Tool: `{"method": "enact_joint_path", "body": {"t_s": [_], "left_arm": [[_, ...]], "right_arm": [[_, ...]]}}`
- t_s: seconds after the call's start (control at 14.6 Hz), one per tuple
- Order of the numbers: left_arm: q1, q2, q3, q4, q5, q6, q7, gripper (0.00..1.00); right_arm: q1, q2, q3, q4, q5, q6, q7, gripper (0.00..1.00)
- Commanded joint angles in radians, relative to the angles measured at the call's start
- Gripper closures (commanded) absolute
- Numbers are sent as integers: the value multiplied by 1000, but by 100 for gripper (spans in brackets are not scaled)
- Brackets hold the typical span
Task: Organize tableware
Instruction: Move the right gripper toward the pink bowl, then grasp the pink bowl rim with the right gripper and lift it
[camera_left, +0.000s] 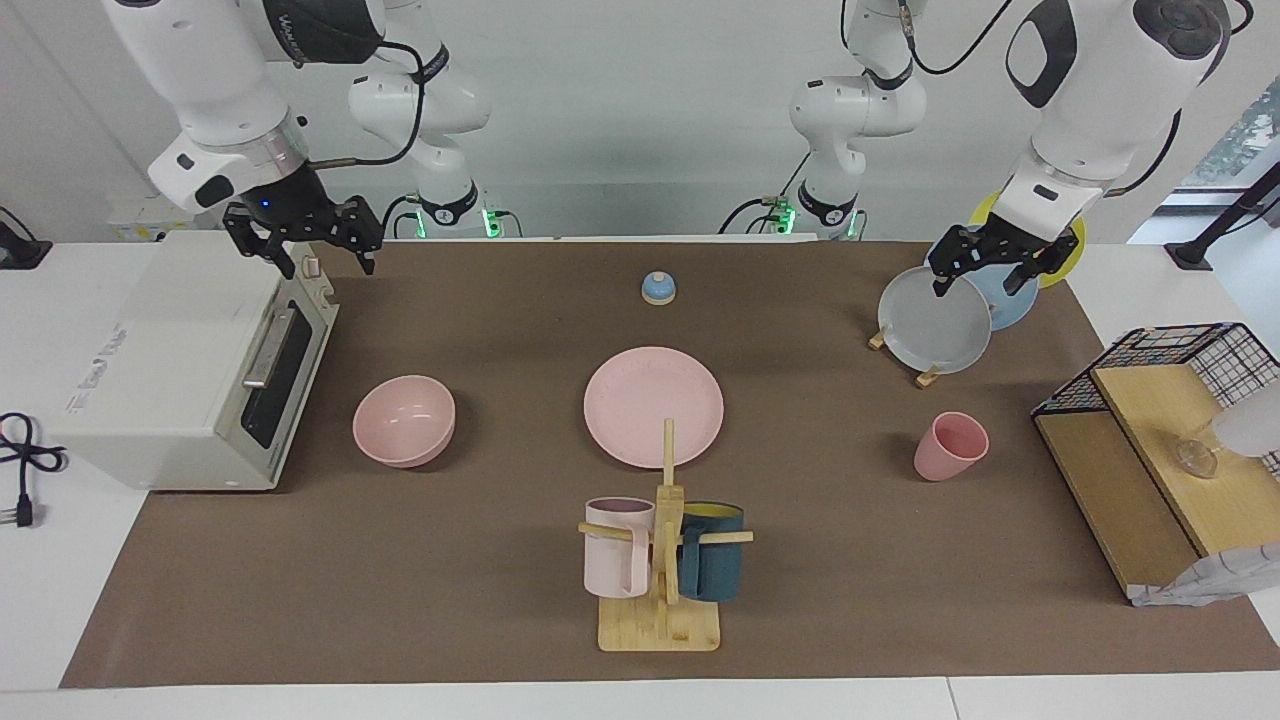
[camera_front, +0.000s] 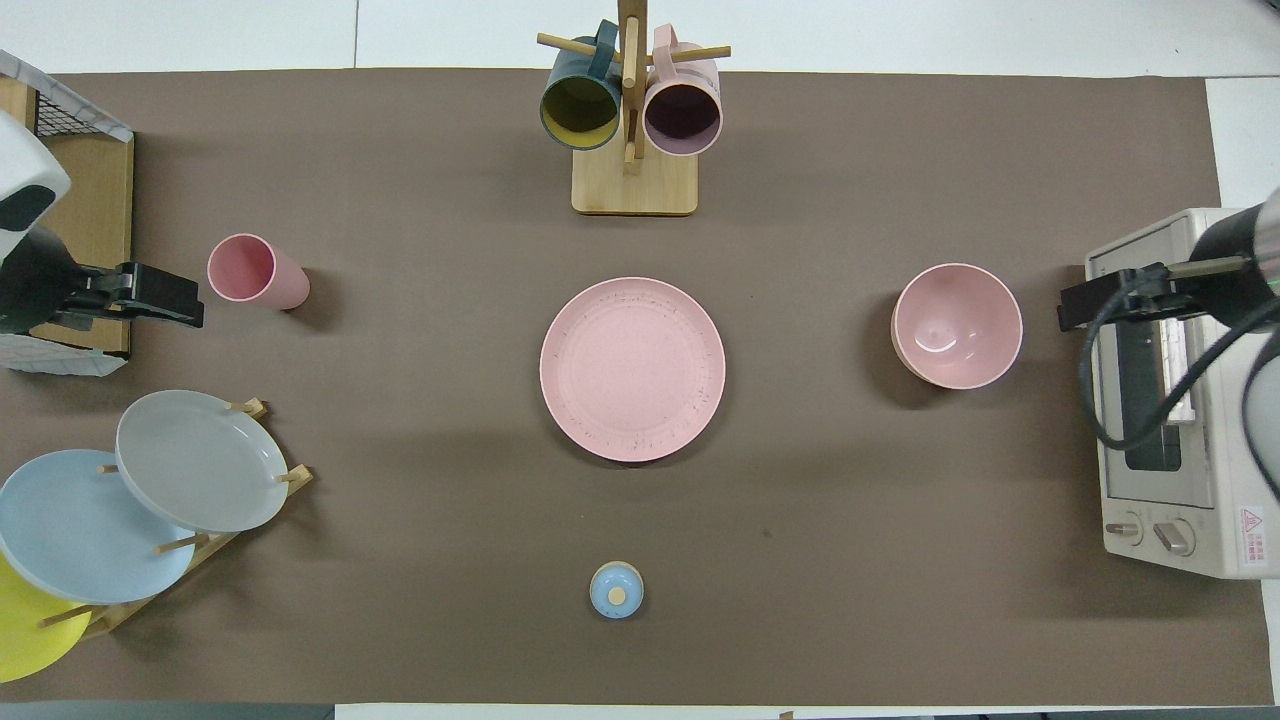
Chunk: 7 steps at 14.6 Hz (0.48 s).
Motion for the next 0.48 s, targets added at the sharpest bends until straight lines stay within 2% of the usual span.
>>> {"method": "enact_joint_path", "body": {"t_s": [0.0, 0.07, 0.2, 0.41], "left_arm": [[8, -14, -3, -11, 18, 11, 14, 0], [8, -14, -3, -11, 18, 11, 14, 0], [8, -14, -3, -11, 18, 11, 14, 0], [8, -14, -3, -11, 18, 11, 14, 0]], "right_arm": [[50, 70, 6, -50, 17, 105, 16, 0], [72, 110, 6, -53, 11, 142, 17, 0], [89, 134, 6, -137, 1, 266, 22, 0], [90, 118, 6, -376, 1, 521, 22, 0]]}}
